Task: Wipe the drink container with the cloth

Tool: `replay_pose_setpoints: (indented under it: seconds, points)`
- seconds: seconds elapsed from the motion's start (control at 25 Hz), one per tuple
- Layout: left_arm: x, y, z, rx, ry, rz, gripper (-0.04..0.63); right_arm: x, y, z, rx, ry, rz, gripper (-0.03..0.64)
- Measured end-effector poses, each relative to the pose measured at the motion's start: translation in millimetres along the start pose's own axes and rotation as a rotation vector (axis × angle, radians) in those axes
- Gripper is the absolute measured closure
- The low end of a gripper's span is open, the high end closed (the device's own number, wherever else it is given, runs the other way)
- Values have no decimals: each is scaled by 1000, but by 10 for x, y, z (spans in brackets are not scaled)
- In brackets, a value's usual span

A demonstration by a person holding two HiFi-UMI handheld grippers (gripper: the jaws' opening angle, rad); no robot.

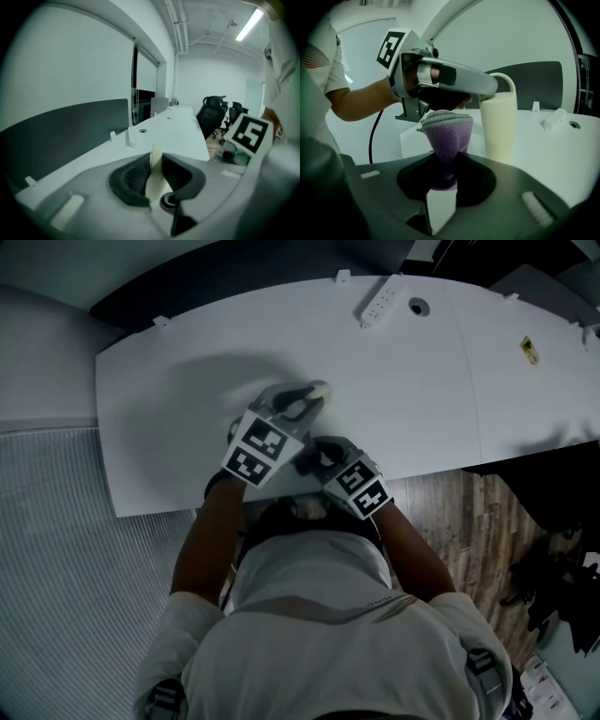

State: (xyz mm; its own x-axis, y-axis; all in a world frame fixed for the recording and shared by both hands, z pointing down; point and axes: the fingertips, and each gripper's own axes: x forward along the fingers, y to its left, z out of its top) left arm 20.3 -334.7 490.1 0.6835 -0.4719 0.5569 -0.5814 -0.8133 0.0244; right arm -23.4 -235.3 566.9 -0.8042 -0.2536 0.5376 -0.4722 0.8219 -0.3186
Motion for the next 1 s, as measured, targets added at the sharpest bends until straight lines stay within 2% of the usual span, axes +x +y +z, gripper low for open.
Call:
replay_pose_setpoints:
  seconds: [0.16, 0.28, 0.4, 0.6, 0.68, 0.8, 1.0]
  points:
    - [2, -10, -28, 40, 35, -5, 528, 56, -101, 215, 9, -68, -54, 522]
    - [11, 0, -27, 36, 36, -5, 528, 40, -266, 321, 43, -151, -114, 522]
    - [26, -11, -20, 44, 34, -8, 529, -1, -412, 334, 178, -227, -135, 522]
    - [7, 6, -46, 30, 35, -8, 531, 53, -523, 308, 469, -326, -110, 518]
    - [13, 11, -42, 29, 33, -10, 531, 112, -577, 250, 533, -318, -127, 517]
    - [12, 7, -43, 25, 28, -13, 529, 240, -653, 78, 593, -246, -162, 517]
    - [10, 9, -47, 18, 31, -15, 529, 394, -762, -108, 623, -134, -218, 517]
